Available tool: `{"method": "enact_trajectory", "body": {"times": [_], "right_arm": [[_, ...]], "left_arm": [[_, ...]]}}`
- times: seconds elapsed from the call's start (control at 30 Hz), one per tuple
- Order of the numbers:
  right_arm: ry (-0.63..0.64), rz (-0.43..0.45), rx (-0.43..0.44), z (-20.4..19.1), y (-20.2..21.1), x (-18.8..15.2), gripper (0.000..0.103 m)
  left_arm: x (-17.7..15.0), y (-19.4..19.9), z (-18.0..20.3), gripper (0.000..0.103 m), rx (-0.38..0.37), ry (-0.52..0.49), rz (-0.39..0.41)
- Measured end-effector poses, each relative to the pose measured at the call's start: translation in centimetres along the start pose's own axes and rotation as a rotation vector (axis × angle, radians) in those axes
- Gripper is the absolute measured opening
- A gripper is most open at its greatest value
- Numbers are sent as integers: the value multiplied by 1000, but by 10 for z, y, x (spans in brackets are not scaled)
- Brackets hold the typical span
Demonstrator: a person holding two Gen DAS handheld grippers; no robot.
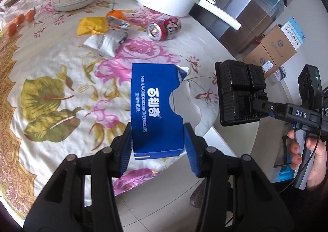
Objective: Collect trash
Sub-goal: 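Carry box and tray to the white bin while the left gripper opens to drop the box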
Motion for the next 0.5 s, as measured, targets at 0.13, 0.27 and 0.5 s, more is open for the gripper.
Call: {"method": "enact_trajectory", "body": {"times": [0.13, 0.27, 0.5], "right_arm": [[-7, 48, -24, 25, 16, 12, 62], [-19, 81, -75, 57, 32, 17, 62], [-57, 125, -177, 124, 62, 11, 63]], "left_arm": [[10, -14, 33, 49, -25, -80, -12], [18, -28, 64, 49, -53, -141, -17], [20, -56, 125, 49, -108, -244, -20]]}}
Point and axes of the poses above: each gripper's, at about its wrist camera, not at the fingertips, and y roughly against the way its jaws point, z to its right, x to its top, the point moved 9 cm from there along -y, roughly the way its jaws point, and after that the axes turned 11 degrees about -y, right-handed, at the moved point
